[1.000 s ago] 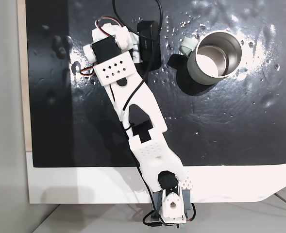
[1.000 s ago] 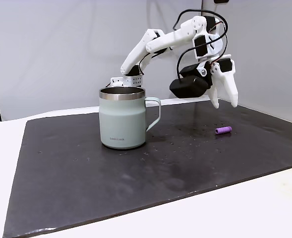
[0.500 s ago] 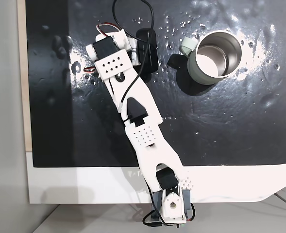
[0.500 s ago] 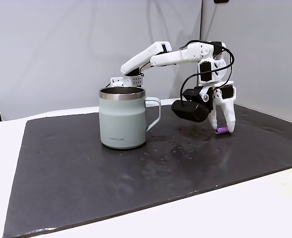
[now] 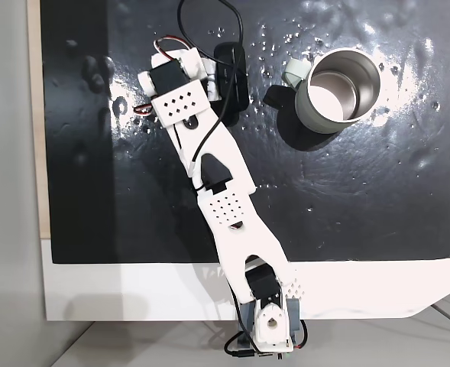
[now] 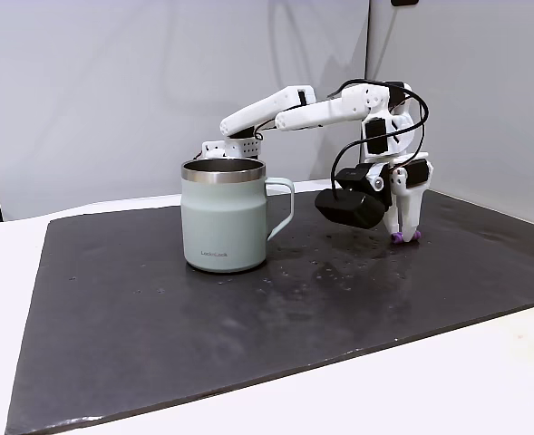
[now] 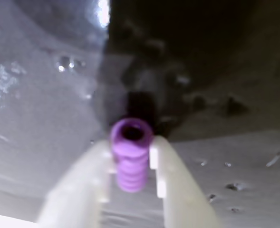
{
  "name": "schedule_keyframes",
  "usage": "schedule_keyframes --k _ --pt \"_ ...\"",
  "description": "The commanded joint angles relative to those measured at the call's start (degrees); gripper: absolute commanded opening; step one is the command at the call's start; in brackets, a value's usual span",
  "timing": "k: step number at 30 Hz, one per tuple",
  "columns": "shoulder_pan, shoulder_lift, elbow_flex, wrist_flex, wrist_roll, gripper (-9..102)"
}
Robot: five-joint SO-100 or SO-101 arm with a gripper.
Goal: Grasp a pengrip and put it in the cup.
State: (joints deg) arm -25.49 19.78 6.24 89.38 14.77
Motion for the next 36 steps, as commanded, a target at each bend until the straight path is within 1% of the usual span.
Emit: schedule_keyframes --k 1,5,16,24,28,36 --pt "-0.8 -0.3 -1.1 0.4 -0.7 0" --pt "-0.1 3.6 -0.5 2.0 -0.7 0" --pt "1.4 35.2 7.5 2.8 -3.0 0" --pt "3.4 49.7 16.8 2.9 -3.1 0" --pt "8.3 54.7 21.7 4.0 -2.8 0" --pt "26.5 58.2 22.9 6.2 -1.8 0"
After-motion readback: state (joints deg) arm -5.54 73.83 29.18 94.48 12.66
